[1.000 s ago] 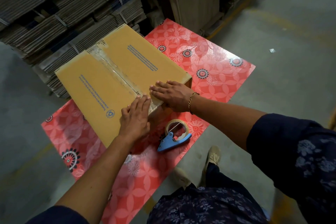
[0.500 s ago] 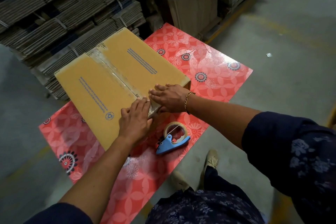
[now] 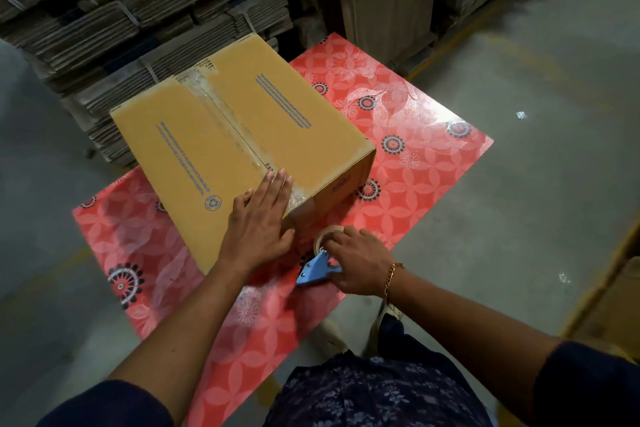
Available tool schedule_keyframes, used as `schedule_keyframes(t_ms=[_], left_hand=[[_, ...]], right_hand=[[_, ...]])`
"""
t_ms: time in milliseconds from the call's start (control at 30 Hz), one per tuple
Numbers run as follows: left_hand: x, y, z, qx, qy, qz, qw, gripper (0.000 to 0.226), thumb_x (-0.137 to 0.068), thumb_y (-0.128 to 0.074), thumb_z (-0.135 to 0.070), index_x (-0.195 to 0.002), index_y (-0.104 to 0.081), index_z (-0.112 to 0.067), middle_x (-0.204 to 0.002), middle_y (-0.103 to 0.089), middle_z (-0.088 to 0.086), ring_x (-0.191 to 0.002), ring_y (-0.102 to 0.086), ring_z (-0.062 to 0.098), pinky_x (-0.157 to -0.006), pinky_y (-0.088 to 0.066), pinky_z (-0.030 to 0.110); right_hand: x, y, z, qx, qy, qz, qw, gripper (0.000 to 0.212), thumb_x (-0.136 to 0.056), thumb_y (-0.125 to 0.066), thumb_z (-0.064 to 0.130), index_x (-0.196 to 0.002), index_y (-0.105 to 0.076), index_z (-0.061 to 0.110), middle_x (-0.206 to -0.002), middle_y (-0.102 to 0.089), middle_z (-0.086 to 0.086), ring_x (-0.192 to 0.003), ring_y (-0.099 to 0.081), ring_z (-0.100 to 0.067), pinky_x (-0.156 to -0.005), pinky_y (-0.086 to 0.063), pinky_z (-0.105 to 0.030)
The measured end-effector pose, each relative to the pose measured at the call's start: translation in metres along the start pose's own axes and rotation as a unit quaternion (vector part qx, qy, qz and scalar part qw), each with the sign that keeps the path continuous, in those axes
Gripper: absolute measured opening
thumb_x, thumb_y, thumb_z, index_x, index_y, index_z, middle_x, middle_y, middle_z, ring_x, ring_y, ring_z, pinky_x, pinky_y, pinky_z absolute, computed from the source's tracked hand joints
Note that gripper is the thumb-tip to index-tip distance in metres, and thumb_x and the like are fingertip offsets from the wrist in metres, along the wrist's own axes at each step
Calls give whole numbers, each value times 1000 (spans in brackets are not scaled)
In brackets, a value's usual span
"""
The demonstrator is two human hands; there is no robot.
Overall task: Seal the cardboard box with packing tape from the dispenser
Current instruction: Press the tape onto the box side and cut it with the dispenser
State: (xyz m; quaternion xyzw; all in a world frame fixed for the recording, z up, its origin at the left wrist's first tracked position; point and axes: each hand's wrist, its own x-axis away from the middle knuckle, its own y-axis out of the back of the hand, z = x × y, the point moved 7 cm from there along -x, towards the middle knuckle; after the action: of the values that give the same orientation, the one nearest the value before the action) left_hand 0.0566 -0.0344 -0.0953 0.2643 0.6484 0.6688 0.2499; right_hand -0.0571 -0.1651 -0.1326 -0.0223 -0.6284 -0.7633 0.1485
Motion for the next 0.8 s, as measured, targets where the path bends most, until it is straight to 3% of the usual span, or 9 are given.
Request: schedule_keyframes(t_ms=[100,233,333,433,533,700,800], left_hand=[[0,0,-1,3,3,2,1000,97,-78,-57,-49,-161,-16,-19,-171,-10,2,-157,-11,15,-108,-33,46],[0,0,0,9,8,10,1000,96,-78,-54,-49,-161,-14,-22,-171,-8,1,-157,-10,15,-110,-31,46],[0,1,0,21,11,8,1000,95,-79,-52,-51,-161,-14,-23,-171,-8,0,-157,-9,14,-111,-29,45],[-1,4,0,30,13,-1,999,91,-82,-47,-53,-161,-14,-24,-171,-8,-2,-157,-8,11,-112,-26,43],[-1,4,1,43,13,-15,999,86,-85,-46,-53,-161,-17,-24,-171,-11,-2,-156,-11,11,-112,-28,44],[0,2,2,48,9,-29,998,87,-92,-36,-70,-161,-13,-24,-171,-8,-2,-157,-7,12,-114,-26,42],[2,3,4,68,18,-36,997,86,-93,-28,-75,-162,-11,-27,-171,-4,-4,-157,-4,11,-117,-21,39]], right_hand=[[2,-23,-4,38,-32,74,996,48,-73,-61,37,-118,-58,18,-116,-67,-6,-105,-57,-31,-78,-45,-42],[-2,-29,-12,75,-51,84,992,44,-85,-58,23,-129,-56,20,-122,-63,-5,-111,-52,-31,-82,-44,-40],[-1,-25,-13,60,-25,71,995,46,-88,-55,18,-133,-60,28,-126,-63,3,-113,-51,-28,-74,-41,-37],[7,-14,-15,18,-7,28,999,46,-83,-60,13,-125,-64,29,-113,-67,5,-104,-53,-27,-66,-35,-35],[22,0,-24,-4,-16,-10,1000,26,-75,-67,20,-98,-70,29,-89,-67,7,-86,-56,-26,-57,-38,-34],[37,35,-46,-20,-45,-79,996,15,-76,-68,36,-90,-67,31,-93,-67,11,-84,-54,-23,-58,-44,-37],[30,36,-55,15,-26,-25,999,20,-77,-64,36,-94,-72,30,-93,-69,12,-87,-55,-23,-61,-42,-36]])
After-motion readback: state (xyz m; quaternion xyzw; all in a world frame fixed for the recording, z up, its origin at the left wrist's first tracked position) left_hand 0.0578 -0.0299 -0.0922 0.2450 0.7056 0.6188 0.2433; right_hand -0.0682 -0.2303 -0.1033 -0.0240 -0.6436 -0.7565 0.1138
